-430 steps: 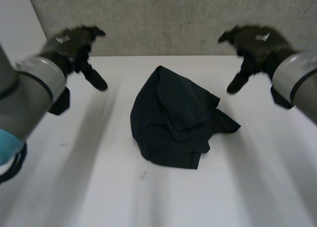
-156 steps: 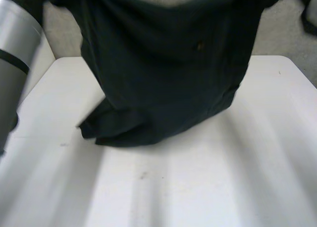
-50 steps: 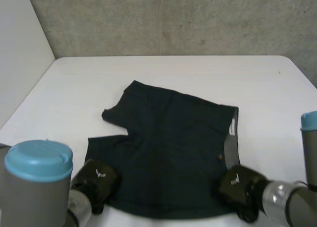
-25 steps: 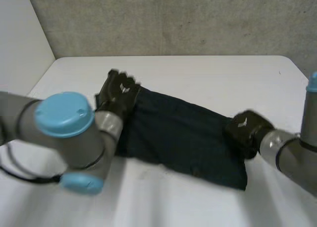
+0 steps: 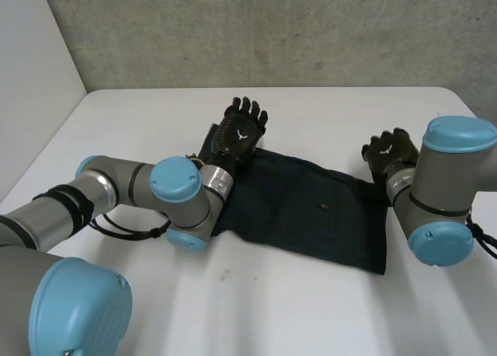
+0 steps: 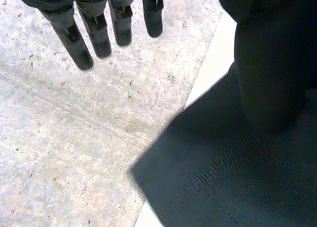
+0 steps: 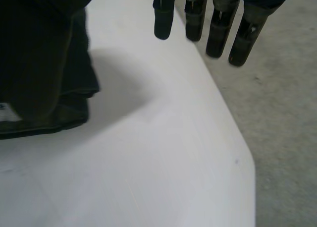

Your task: Fold the shorts.

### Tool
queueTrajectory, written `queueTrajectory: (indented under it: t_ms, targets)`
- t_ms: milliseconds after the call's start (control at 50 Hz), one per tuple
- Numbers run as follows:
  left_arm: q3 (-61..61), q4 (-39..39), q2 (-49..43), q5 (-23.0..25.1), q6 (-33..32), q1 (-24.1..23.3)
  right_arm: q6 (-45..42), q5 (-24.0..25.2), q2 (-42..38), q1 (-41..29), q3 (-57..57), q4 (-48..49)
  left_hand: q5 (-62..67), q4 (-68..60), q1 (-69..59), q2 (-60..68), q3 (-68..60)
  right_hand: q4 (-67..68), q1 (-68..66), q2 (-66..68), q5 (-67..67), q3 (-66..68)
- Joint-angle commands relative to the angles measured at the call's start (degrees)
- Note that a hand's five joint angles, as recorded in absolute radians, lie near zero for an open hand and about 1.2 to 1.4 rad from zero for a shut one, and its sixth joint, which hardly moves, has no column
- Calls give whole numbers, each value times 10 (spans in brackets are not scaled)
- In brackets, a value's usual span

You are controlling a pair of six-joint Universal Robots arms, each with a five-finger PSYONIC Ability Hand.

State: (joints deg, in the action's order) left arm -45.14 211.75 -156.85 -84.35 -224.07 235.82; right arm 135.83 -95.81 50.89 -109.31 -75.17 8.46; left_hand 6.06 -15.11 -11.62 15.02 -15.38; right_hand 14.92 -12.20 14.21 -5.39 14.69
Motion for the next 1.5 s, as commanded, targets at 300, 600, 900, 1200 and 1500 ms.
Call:
queueTrajectory:
  t_ms: [300,600,900,1200,1500]
  targets:
    - [-328,-65,397,-7,252,19,155,84,255,3,-190,-85,-53,44,9,-43,47,-49,22,-42,54,-47]
    - [-486,-229,440,-56,342,26,164,135,212,31,-352,67,-40,30,-4,-30,33,-49,22,-42,54,-47]
    - [-514,-158,450,-107,340,19,165,141,175,43,-350,75,-45,36,1,-35,38,651,-678,658,-646,653]
    - [-532,-154,504,-106,340,24,-101,164,319,211,-322,-78,-47,37,2,-36,40,651,-678,658,-646,653]
    - [-535,-152,506,-106,340,31,-246,224,218,-38,-68,-147,-50,41,6,-40,43,651,-678,658,-646,653]
